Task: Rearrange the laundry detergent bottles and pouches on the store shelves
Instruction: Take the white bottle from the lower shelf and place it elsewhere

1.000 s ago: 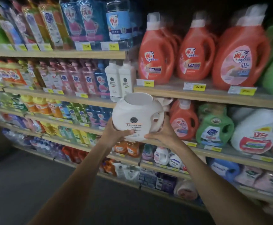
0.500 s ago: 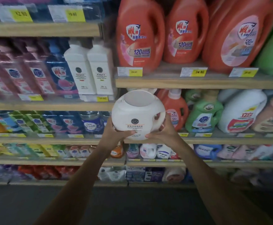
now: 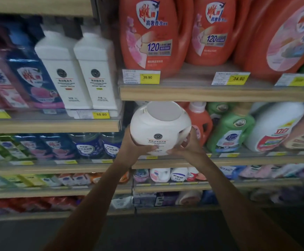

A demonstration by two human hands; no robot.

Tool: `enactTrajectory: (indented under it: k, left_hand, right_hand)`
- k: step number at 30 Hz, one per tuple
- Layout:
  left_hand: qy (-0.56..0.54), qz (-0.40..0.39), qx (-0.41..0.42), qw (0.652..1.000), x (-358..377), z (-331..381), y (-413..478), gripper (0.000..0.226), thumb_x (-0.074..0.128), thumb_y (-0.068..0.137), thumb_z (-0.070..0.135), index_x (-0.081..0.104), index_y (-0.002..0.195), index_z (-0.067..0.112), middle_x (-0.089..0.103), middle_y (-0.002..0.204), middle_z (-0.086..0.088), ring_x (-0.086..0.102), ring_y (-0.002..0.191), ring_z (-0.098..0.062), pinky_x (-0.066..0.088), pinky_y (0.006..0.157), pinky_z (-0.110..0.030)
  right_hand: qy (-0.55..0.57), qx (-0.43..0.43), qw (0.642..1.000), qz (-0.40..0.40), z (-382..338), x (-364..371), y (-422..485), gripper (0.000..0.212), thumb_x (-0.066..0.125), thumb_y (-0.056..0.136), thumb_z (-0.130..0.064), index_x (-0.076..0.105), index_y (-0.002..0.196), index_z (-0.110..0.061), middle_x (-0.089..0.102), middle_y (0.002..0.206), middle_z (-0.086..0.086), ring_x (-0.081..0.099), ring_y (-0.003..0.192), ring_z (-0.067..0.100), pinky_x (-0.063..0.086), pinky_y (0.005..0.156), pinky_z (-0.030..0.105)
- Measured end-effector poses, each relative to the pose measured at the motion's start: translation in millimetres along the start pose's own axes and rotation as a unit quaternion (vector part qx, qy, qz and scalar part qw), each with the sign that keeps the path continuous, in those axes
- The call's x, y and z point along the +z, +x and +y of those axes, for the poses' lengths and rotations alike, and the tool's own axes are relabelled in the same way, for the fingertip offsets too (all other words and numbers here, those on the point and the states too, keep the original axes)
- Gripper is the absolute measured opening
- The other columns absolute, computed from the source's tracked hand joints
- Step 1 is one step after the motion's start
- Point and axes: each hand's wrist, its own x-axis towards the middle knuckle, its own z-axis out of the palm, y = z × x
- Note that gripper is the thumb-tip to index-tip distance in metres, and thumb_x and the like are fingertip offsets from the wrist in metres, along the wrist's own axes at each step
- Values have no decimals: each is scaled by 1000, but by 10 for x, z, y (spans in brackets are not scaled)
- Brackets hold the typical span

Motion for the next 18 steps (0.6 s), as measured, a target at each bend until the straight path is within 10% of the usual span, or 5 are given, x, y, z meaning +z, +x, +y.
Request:
enactTrajectory:
  k: [7,18]
  left_hand:
    - [-6,11,-5,1000,-79,-29,223,83,91,62,-3,52,133,19,69,125,-1,67,113,-10,62,87,-31]
    - [-25,23,-3,999,-24,-134,448,100,89,65,-4,36,148,18,62,132,2,61,118,-7,58,77,-15]
  right_hand:
    - [-18,6,1000,1,-49,24,276,105,94,61,3,33,141,-30,58,121,-19,61,101,-18,53,71,6]
    - [3,-15,1000,-9,-67,-19,519,100,90,65,7,34,142,-22,61,128,-7,59,115,0,54,76,10]
